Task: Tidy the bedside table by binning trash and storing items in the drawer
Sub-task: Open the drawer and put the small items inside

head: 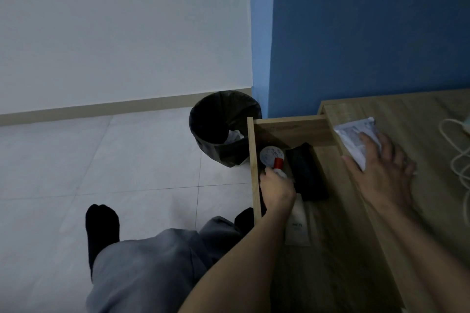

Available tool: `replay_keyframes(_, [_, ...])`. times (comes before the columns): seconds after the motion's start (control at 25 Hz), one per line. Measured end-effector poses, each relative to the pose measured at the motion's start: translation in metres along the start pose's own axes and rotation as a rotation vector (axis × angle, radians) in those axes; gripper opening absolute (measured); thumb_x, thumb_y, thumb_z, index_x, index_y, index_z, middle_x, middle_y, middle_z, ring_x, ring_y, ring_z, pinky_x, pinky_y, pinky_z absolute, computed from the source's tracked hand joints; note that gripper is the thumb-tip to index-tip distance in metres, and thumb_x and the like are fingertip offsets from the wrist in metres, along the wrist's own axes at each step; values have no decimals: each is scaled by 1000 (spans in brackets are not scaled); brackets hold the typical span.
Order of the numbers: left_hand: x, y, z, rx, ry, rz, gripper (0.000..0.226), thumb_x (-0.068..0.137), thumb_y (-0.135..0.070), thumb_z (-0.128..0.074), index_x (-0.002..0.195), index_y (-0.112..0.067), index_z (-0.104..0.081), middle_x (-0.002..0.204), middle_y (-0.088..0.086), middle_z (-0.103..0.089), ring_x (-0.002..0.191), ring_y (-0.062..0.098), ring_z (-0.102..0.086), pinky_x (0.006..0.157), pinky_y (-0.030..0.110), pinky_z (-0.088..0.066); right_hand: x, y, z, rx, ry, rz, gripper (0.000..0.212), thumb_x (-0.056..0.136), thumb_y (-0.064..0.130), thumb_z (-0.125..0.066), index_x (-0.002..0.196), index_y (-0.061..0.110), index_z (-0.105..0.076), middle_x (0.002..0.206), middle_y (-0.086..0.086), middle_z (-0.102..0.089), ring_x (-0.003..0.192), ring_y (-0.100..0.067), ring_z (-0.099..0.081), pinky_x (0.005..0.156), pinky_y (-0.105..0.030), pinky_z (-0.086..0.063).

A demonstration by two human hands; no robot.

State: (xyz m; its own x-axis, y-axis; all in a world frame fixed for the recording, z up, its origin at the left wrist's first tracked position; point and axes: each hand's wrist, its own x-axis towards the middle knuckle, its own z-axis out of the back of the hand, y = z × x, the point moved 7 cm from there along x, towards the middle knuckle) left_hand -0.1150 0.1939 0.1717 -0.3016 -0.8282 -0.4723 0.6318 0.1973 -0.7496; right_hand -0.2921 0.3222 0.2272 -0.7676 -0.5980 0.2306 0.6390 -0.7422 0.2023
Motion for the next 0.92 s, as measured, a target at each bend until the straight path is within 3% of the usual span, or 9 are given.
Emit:
replay_keyframes(0.28, [-12, -47, 40, -142, -104, -383, 46, 87, 5, -47, 127, -16, -54, 137, 2, -50, 131, 15, -41, 112, 39, -35, -16, 32, 5, 68, 46, -8, 55, 84, 37, -55, 135, 23, -40, 146, -12, -36, 125, -40, -34, 100, -56, -30])
replay_keyframes(0.44, [-9, -34, 43, -101, -154, -463, 46, 84, 8, -49, 121, -16, -60, 145, -1, -44, 143, 13, -25, 119, 38, -23, -42, 87, -5, 109, 7, 112, 51, 83, 36, -57, 131, 26, -44, 143, -9, -40, 124, -34, -38, 97, -54, -33])
replay_keyframes(0.52, [0, -25, 46, -104, -214, -477, 40, 85, 5, -52, 115, -19, -63, 146, -3, -44, 144, 11, -23, 119, 38, -23, -49, 108, -31, 123, 118, 114, 56, 82, 33, -58, 135, 28, -40, 146, -8, -36, 129, -32, -35, 102, -54, -31])
replay_keyframes(0.72, [12, -5, 41, -172, -143, -451, 37, 87, 4, -49, 118, -12, -60, 152, -10, -34, 145, 9, -17, 117, 41, -27, -61, 124, -103, 120, 392, -20, 63, 88, 37, -49, 144, 34, -19, 155, -7, -16, 137, -30, -20, 110, -51, -22])
replay_keyframes(0.92, [15, 1, 40, -193, -135, -473, 36, 84, 5, -52, 113, -14, -60, 152, -16, -31, 145, 7, -18, 117, 39, -28, -64, 127, -128, 123, 421, -39, 63, 89, 41, -43, 144, 40, -12, 156, -7, -8, 139, -30, -13, 112, -51, -17])
